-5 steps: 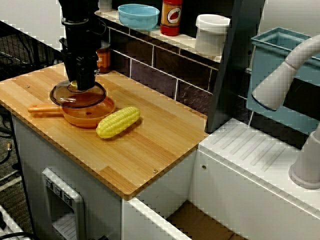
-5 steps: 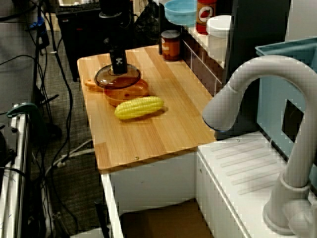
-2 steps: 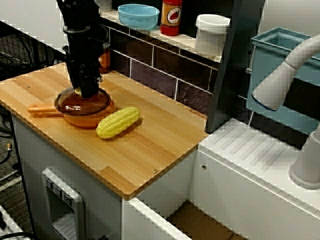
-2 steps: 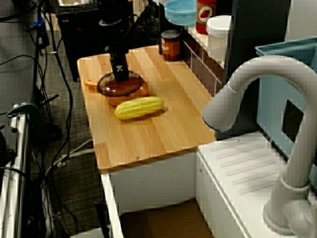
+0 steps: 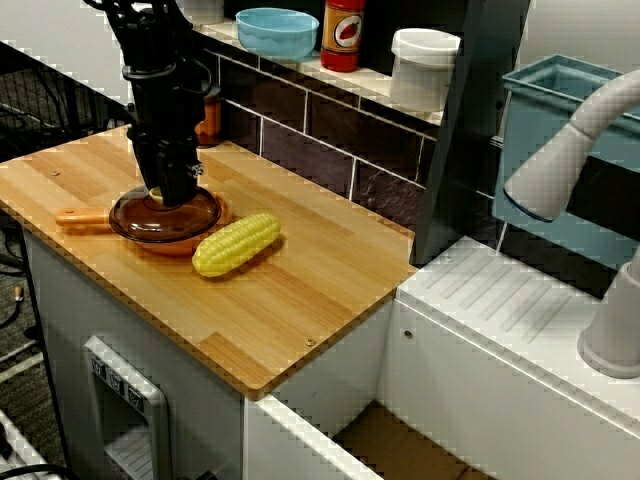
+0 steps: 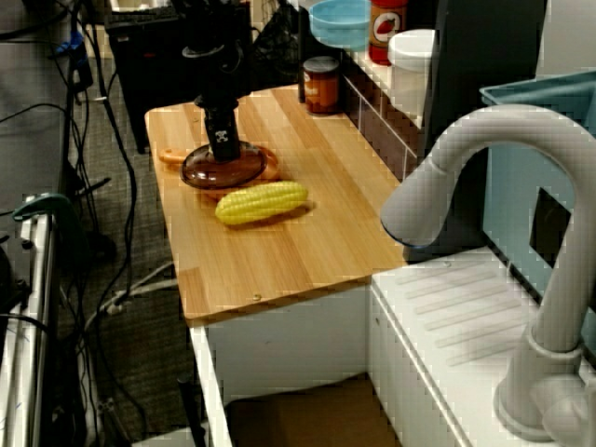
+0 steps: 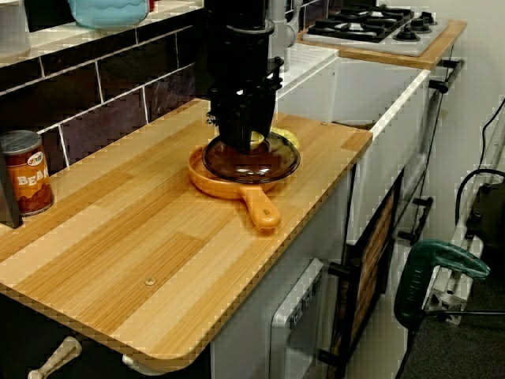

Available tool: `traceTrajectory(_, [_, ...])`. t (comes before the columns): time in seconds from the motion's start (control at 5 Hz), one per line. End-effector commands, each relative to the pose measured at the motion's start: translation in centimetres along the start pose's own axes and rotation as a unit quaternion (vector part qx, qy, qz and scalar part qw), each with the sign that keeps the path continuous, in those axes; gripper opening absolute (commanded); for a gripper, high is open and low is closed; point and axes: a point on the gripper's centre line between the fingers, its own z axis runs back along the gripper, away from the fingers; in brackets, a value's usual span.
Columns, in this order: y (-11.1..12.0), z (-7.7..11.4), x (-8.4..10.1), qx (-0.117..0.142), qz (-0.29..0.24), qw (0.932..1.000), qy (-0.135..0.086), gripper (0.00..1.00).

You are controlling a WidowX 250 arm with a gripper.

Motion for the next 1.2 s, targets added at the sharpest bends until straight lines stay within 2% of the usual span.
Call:
traceTrajectory(0.0, [0.1,1.6,1.3,0.005,-0.004,0.9998,-0.017,0.00])
traceTrajectory(0.6, [0.1,1.1,1.5,0.012,-0.005,0.9997,-0.018,0.00])
traceTrajectory(1.0, [0.3,0.3,1.9,0.016,0.000,0.9998,-0.011,0.00])
